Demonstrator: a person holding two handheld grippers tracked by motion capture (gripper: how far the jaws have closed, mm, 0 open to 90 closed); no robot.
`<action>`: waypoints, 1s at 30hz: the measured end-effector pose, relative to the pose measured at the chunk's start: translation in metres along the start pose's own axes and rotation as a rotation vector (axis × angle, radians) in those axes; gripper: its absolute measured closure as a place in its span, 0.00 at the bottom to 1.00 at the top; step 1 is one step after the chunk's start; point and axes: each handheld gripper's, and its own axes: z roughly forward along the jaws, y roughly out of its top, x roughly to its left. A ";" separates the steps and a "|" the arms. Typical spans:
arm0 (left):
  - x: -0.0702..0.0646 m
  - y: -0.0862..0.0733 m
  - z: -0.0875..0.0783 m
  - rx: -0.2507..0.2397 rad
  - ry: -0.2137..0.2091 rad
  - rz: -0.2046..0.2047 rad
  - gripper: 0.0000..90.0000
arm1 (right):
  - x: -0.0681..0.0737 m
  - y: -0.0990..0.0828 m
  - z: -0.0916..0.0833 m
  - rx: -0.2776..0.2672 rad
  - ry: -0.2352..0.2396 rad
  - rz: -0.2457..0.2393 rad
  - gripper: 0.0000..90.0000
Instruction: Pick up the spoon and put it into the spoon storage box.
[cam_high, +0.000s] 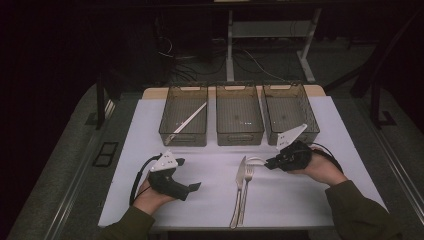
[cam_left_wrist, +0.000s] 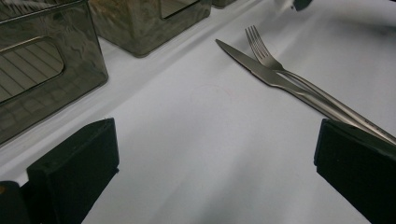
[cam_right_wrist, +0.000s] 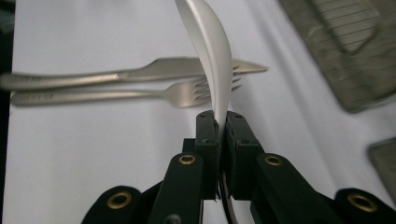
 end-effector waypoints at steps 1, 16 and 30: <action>-0.001 0.000 0.000 0.002 0.000 -0.004 0.00 | -0.003 0.001 -0.002 -0.013 -0.003 0.015 0.94; -0.004 -0.007 -0.007 -0.005 0.002 0.012 0.00 | -0.034 0.055 -0.016 -0.098 -0.111 0.171 0.94; -0.003 -0.007 -0.006 -0.020 0.002 0.013 0.00 | -0.075 0.096 0.008 -0.123 -0.193 0.274 0.94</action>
